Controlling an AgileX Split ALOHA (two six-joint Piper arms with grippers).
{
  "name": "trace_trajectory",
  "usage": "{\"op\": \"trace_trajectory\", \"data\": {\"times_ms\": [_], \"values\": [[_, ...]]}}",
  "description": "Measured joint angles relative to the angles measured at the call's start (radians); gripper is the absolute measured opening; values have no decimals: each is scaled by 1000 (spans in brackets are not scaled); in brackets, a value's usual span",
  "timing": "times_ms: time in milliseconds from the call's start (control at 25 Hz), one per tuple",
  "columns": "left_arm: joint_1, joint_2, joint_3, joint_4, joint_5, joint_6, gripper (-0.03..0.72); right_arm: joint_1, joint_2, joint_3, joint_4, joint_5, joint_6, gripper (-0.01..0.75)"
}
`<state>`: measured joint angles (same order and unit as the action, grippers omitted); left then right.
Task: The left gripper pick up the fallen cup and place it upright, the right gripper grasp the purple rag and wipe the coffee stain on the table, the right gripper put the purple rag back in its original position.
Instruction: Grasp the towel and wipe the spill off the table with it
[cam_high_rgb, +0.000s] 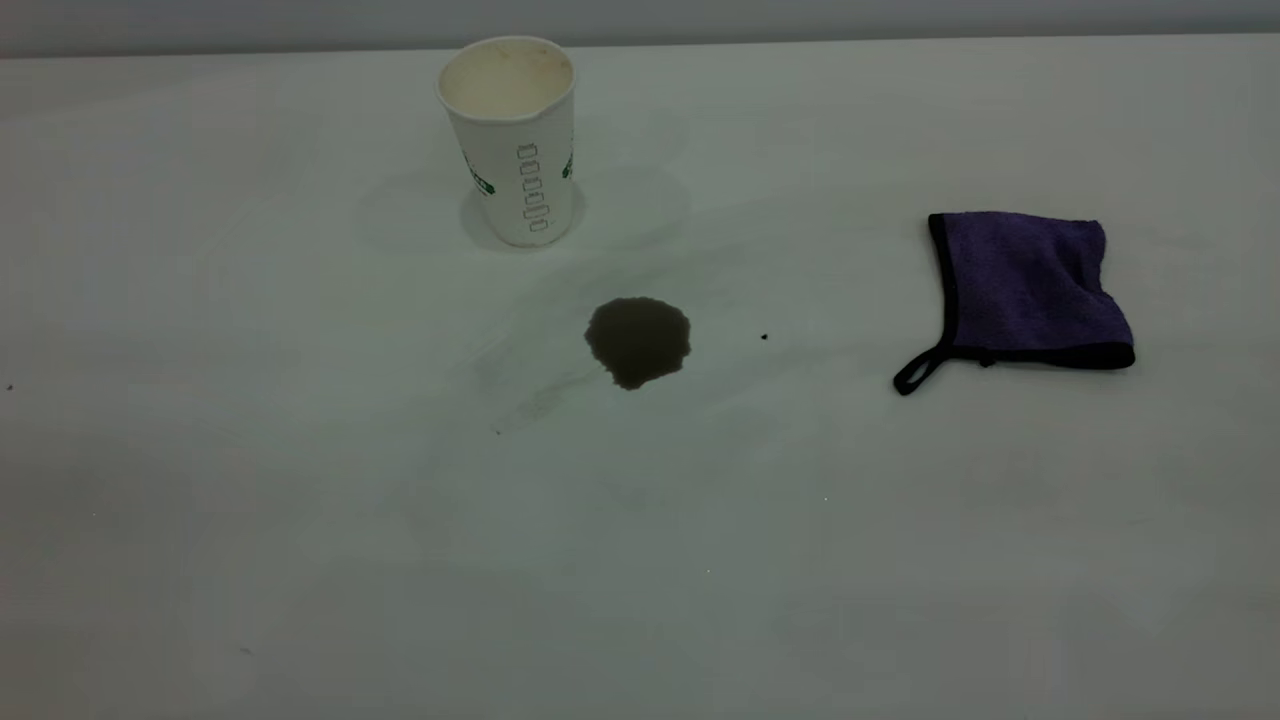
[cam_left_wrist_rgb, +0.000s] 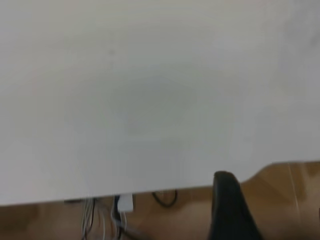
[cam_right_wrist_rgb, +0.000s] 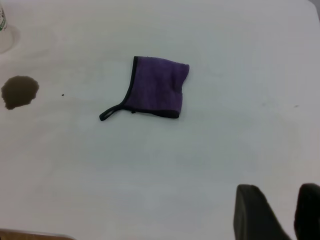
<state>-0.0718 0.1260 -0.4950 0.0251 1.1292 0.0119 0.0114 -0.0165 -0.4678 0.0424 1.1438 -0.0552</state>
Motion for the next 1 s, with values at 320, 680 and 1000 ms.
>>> {"op": "trace_trajectory", "data": {"times_ms": [320,680,1000], "values": [[2,-139,4,0,0,-1,486,0,0,0,0,0,0,237],[54,-145,4,-2,0,-1,486,0,0,0,0,0,0,237],[57,-145,4,-3,0,-1,486,0,0,0,0,0,0,237]]}}
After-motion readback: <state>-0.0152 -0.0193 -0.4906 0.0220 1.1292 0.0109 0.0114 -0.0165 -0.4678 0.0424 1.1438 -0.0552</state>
